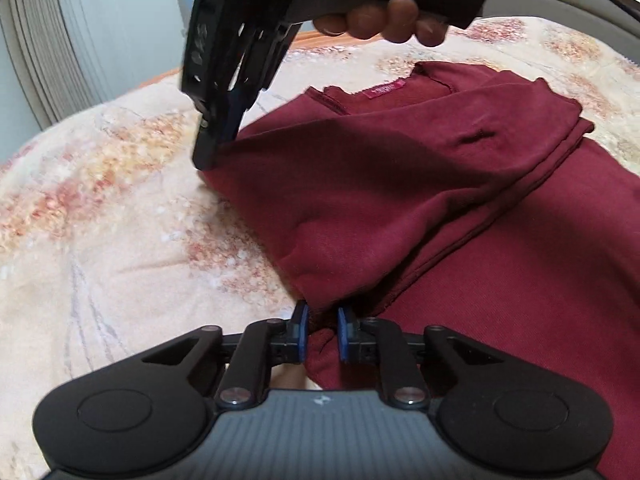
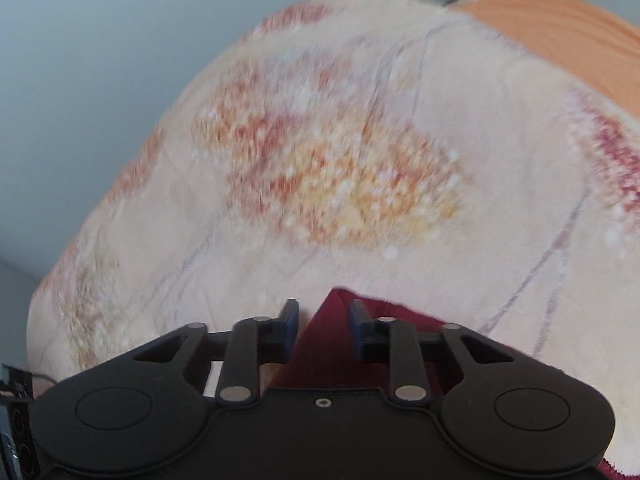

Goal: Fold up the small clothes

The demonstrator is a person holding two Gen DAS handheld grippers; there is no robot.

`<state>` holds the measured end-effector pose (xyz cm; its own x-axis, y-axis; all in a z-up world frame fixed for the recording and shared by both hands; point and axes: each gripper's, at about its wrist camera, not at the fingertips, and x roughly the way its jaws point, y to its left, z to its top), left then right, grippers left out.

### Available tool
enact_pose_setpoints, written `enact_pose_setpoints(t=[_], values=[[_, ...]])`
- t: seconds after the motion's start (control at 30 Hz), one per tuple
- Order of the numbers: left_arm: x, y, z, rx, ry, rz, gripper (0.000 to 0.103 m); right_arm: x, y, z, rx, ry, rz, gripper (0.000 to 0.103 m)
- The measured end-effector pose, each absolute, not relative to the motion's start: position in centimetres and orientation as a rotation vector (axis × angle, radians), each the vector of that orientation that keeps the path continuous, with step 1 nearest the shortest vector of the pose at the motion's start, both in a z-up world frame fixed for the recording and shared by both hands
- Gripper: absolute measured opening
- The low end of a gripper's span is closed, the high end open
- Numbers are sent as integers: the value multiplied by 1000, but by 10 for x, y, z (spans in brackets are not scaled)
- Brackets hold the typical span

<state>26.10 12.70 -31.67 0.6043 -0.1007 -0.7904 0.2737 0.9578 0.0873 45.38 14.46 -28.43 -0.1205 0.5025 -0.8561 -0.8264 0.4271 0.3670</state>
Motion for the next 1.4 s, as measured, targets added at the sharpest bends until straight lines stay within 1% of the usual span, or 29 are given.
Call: enact_pose_setpoints(t=[0.03, 0.13, 0.23, 0.27, 0.3, 0.33, 0.4, 0.43, 0.47, 0.5, 0.53, 0.7, 0.73, 0.8, 0.87, 0.9, 0.97, 1.1, 1.13, 1.17, 1.2, 1.3, 1.33, 1.37, 1.4], values=[[260, 129, -317, 192, 898, -223, 11, 455, 145, -285, -333, 1231, 1154, 2], [255, 136, -315, 128, 892, -207, 10, 467, 141, -281, -217, 1205, 1089, 1], [248, 140, -317, 99, 890, -151, 10, 465, 139, -288, -219, 1186, 1045, 1], [247, 141, -316, 98, 889, -124, 11, 463, 136, -289, -198, 1179, 1026, 7], [245, 141, -313, 89, 889, -112, 13, 463, 130, -287, -140, 1177, 1019, 12], [243, 142, -308, 80, 882, -99, 14, 464, 121, -281, -68, 1163, 1017, 18], [235, 145, -296, 49, 852, -89, 18, 461, 95, -264, 57, 1103, 1003, 28], [232, 147, -291, 32, 836, -82, 18, 457, 78, -256, 100, 1071, 991, 36], [229, 149, -284, 14, 819, -72, 19, 452, 60, -250, 132, 1044, 975, 40], [227, 151, -279, -5, 806, -67, 26, 446, 39, -247, 159, 1029, 958, 41], [228, 151, -274, -18, 794, -64, 29, 440, 19, -247, 174, 1029, 938, 41], [257, 139, -264, -40, 762, -101, 35, 395, -63, -267, 87, 1081, 816, 43], [267, 132, -266, -28, 766, -112, 36, 386, -73, -272, 50, 1086, 799, 43], [284, 118, -275, 10, 792, -137, 43, 367, -90, -283, -63, 1091, 765, 43], [299, 103, -292, 82, 851, -159, 47, 357, -112, -297, -143, 1107, 705, 44], [302, 98, -302, 124, 883, -154, 46, 355, -127, -303, -160, 1116, 656, 44], [297, 95, -313, 170, 905, -152, 46, 356, -165, -307, -91, 1119, 580, 43], [282, 99, -307, 158, 915, -109, 47, 353, -223, -303, 32, 1105, 469, 43], [278, 101, -304, 143, 918, -93, 50, 349, -232, -301, 58, 1099, 461, 44], [272, 103, -302, 137, 925, -70, 60, 347, -238, -299, 74, 1095, 458, 46], [266, 104, -302, 135, 937, -51, 61, 344, -243, -297, 78, 1091, 455, 47], [249, 104, -301, 140, 981, -27, 61, 331, -252, -294, 82, 1085, 441, 49], [239, 103, -297, 140, 984, -24, 61, 327, -255, -291, 87, 1079, 433, 54], [230, 102, -294, 136, 989, -21, 61, 321, -258, -288, 93, 1068, 431, 63], [221, 100, -291, 128, 997, -19, 61, 314, -261, -285, 105, 1058, 429, 66]])
